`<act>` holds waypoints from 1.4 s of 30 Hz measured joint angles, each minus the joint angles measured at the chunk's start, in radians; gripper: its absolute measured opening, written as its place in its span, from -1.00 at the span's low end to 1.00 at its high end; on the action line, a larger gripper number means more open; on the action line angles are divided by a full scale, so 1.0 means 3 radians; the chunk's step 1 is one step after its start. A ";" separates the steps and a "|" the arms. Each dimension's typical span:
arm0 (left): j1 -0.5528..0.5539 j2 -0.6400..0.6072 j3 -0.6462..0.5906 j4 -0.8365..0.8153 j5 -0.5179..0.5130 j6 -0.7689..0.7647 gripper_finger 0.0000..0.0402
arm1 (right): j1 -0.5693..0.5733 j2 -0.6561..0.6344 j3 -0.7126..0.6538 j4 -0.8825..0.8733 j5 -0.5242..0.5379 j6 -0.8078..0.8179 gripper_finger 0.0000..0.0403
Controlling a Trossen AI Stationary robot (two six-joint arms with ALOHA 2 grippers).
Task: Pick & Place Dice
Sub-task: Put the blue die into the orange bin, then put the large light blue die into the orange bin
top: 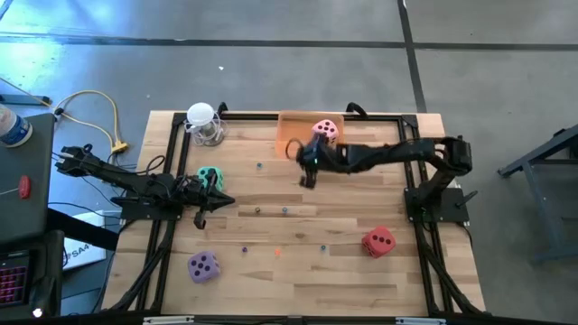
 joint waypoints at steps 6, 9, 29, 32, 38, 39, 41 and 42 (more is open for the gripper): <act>-0.0002 0.0000 0.0000 -0.0002 0.0025 -0.0010 -1.00 | -0.0388 0.0215 -0.0003 0.0447 -0.0085 0.0354 -0.61; -0.0002 0.0000 0.0000 -0.0008 0.0026 -0.0009 -1.00 | -0.0468 0.0287 -0.0004 0.0519 -0.0083 0.0417 -0.36; 0.0002 0.0001 -0.0001 -0.0022 0.0022 -0.0008 -1.00 | -0.0006 0.0265 -0.0004 0.1554 -0.0647 0.0222 0.75; -0.0001 0.0001 0.0000 -0.0022 0.0021 -0.0008 -1.00 | 0.0080 0.0265 -0.0004 0.1598 -0.0734 0.0206 0.75; -0.0004 0.0000 0.0000 -0.0070 0.0019 -0.0074 -1.00 | 0.0160 0.0281 -0.0004 0.1510 -0.0684 0.0233 0.75; -0.0004 0.0000 0.0000 -0.0091 0.0019 -0.0079 -1.00 | 0.0168 0.0282 -0.0004 0.1500 -0.0685 0.0257 0.75; -0.0005 0.0001 -0.0001 -0.0107 0.0019 -0.0159 -1.00 | 0.0189 0.0281 -0.0004 0.1486 -0.0694 0.0309 0.75; -0.0004 0.0001 0.0000 -0.0108 0.0017 -0.0218 -1.00 | 0.0203 0.0281 -0.0004 0.1471 -0.0696 0.0319 0.75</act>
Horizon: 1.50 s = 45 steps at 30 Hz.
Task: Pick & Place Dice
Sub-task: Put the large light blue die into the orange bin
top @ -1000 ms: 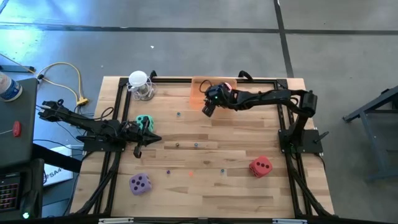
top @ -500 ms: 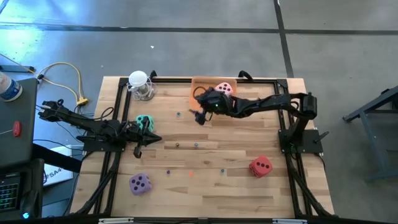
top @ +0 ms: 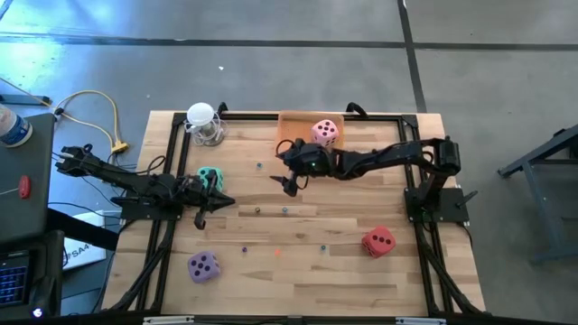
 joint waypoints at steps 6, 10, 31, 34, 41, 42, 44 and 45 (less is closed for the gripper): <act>-0.0005 0.0075 0.0001 -0.0003 -0.0096 0.0138 -0.91 | 0.0070 0.0002 0.0000 -0.0070 -0.0002 0.0000 0.75; -0.0033 0.0211 0.0000 -0.0002 -0.0427 0.0376 -0.65 | 0.0112 0.0002 0.0000 -0.0118 -0.0003 0.0000 0.75; -0.0485 0.0650 0.0001 0.0442 -0.1203 0.0405 0.62 | 0.0153 0.0004 0.0000 -0.0147 -0.0003 0.0000 0.75; -0.0486 0.0650 0.0001 0.0444 -0.1202 0.0347 0.62 | 0.0154 0.0004 0.0000 -0.0147 -0.0004 0.0000 0.75; -0.0493 0.0650 0.0002 0.0598 -0.1201 0.0333 0.62 | 0.0154 0.0004 0.0000 -0.0150 -0.0003 0.0000 0.75; -0.0493 0.0650 0.0002 0.0601 -0.1202 0.0333 0.63 | 0.0154 0.0004 0.0000 -0.0150 -0.0003 0.0000 0.75; -0.0493 0.0650 0.0002 0.0599 -0.1231 0.0333 0.64 | 0.0154 0.0004 0.0000 -0.0150 -0.0003 0.0000 0.75; -0.0493 0.0650 0.0002 0.0600 -0.1250 0.0333 0.67 | 0.0154 0.0004 0.0000 -0.0151 -0.0003 0.0000 0.75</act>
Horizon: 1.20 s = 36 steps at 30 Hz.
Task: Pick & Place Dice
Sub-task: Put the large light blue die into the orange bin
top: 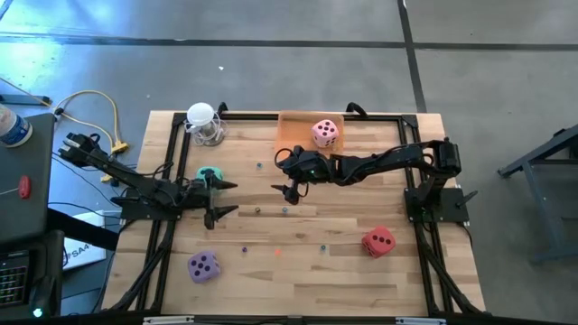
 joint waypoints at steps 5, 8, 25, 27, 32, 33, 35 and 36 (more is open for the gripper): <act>0.0000 0.0000 0.0000 0.0013 -0.0146 -0.0034 0.89 | 0.0000 0.0000 0.0000 -0.0001 -0.0001 0.0000 0.75; -0.0001 0.0000 0.0000 0.0023 -0.0278 -0.0167 0.97 | 0.0000 0.0000 0.0000 -0.0003 0.0000 0.0000 0.75; -0.0071 0.0000 0.0000 -0.0113 -0.0298 0.0496 0.94 | 0.0000 0.0000 0.0000 -0.0012 -0.0001 0.0013 0.75; -0.0071 0.0000 0.0000 -0.0131 -0.0299 0.0357 0.94 | 0.0000 0.0000 0.0000 -0.0040 -0.0001 0.0013 0.75; -0.0061 0.0000 0.0001 -0.0372 -0.0313 0.0521 0.94 | 0.0000 0.0000 0.0000 -0.0074 -0.0001 0.0010 0.75; -0.0055 0.0000 0.0000 -0.0455 -0.0318 0.0582 0.94 | 0.0000 0.0000 0.0000 -0.0074 -0.0001 0.0010 0.75; -0.0052 0.0000 0.0001 -0.0564 -0.0300 0.0570 0.94 | 0.0000 0.0000 0.0000 -0.0074 -0.0001 0.0010 0.75; -0.0052 0.0000 0.0001 -0.0594 -0.0235 0.0525 0.94 | 0.0000 0.0000 0.0000 -0.0074 -0.0001 0.0011 0.75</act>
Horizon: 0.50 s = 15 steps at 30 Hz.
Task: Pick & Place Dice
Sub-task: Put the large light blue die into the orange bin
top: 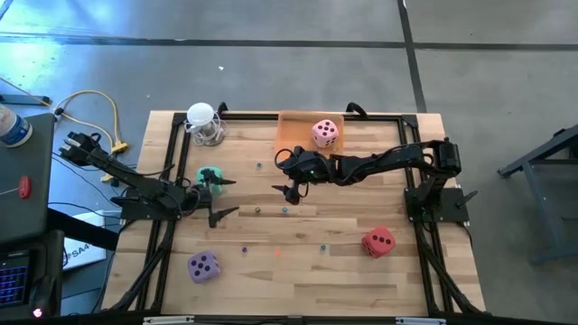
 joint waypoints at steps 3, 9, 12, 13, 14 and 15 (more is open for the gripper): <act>-0.0004 -0.0003 0.0001 0.0018 0.0166 -0.0123 0.94 | 0.0000 0.0000 0.0000 -0.0005 0.0000 -0.0001 0.75; 0.0013 -0.0062 0.0144 -0.0207 -0.0001 -0.0187 0.94 | -0.0001 0.0000 0.0000 -0.0005 0.0000 0.0000 0.75; 0.0134 -0.0133 0.0331 -0.0734 -0.0139 -0.0461 0.94 | 0.0000 0.0000 0.0000 -0.0012 -0.0001 0.0000 0.75; 0.0206 -0.0141 0.0412 -0.0960 -0.0216 -0.0634 0.94 | 0.0000 0.0000 0.0000 -0.0022 -0.0001 0.0000 0.75; 0.0281 -0.0150 0.0511 -0.1205 -0.0238 -0.0798 0.94 | 0.0000 0.0000 -0.0001 -0.0026 -0.0001 0.0000 0.75; 0.0358 -0.0153 0.0624 -0.1464 -0.0202 -0.0922 0.94 | 0.0000 0.0000 -0.0001 -0.0027 -0.0001 0.0000 0.75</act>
